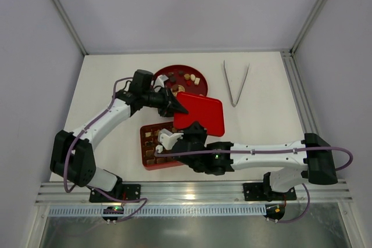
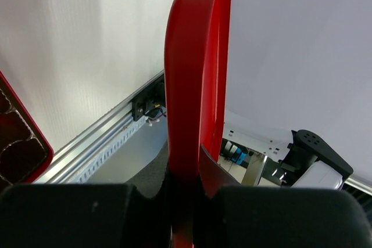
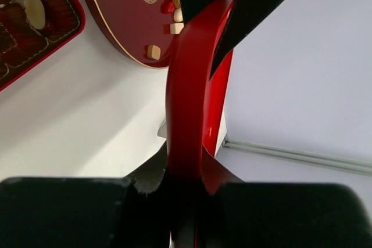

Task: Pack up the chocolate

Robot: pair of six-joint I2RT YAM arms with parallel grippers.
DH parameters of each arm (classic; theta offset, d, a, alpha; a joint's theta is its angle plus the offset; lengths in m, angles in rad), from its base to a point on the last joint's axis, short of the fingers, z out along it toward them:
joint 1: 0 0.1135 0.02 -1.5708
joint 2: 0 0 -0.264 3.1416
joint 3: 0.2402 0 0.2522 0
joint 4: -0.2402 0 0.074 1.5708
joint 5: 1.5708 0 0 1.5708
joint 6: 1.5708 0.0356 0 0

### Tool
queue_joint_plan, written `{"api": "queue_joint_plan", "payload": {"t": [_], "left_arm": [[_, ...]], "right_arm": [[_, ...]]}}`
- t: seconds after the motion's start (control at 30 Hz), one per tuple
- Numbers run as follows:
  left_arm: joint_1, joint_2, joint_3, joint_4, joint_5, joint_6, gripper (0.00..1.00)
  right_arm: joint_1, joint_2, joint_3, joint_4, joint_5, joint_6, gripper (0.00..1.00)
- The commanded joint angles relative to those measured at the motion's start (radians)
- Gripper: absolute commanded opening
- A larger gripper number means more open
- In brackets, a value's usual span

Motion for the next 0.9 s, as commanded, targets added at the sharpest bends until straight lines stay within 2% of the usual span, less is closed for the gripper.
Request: {"api": "queue_joint_plan", "payload": {"t": [0.0, 0.03, 0.1, 0.17, 0.27, 0.3, 0.4, 0.67, 0.87], "left_arm": [[0.007, -0.051, 0.008, 0.007, 0.057, 0.002, 0.03], [0.007, -0.053, 0.008, 0.005, 0.055, 0.005, 0.07], [0.007, -0.054, 0.011, 0.002, 0.051, 0.009, 0.07], [0.009, -0.056, 0.022, -0.011, 0.046, 0.029, 0.14], [0.011, -0.057, 0.040, -0.039, 0.029, 0.055, 0.37], [0.012, -0.057, 0.047, -0.056, 0.019, 0.060, 0.49], [0.015, -0.059, 0.068, -0.068, 0.012, 0.092, 0.71], [0.035, -0.076, 0.128, -0.146, -0.073, 0.196, 0.84], [0.063, -0.077, 0.169, -0.215, -0.146, 0.270, 0.86]], "right_arm": [[0.004, 0.004, 0.018, 0.057, 0.051, -0.036, 0.04], [0.006, 0.002, 0.018, 0.060, 0.060, -0.040, 0.04], [0.004, -0.004, 0.021, 0.067, 0.062, -0.045, 0.04], [0.004, -0.008, 0.026, 0.068, 0.066, -0.047, 0.04], [0.004, -0.011, 0.032, 0.067, 0.077, -0.050, 0.04], [0.004, -0.011, 0.035, 0.067, 0.078, -0.050, 0.04], [0.006, -0.015, 0.035, 0.077, 0.092, -0.060, 0.04], [0.006, -0.027, 0.052, 0.027, 0.101, -0.041, 0.04], [0.003, -0.061, 0.052, -0.019, 0.115, 0.010, 0.04]]}}
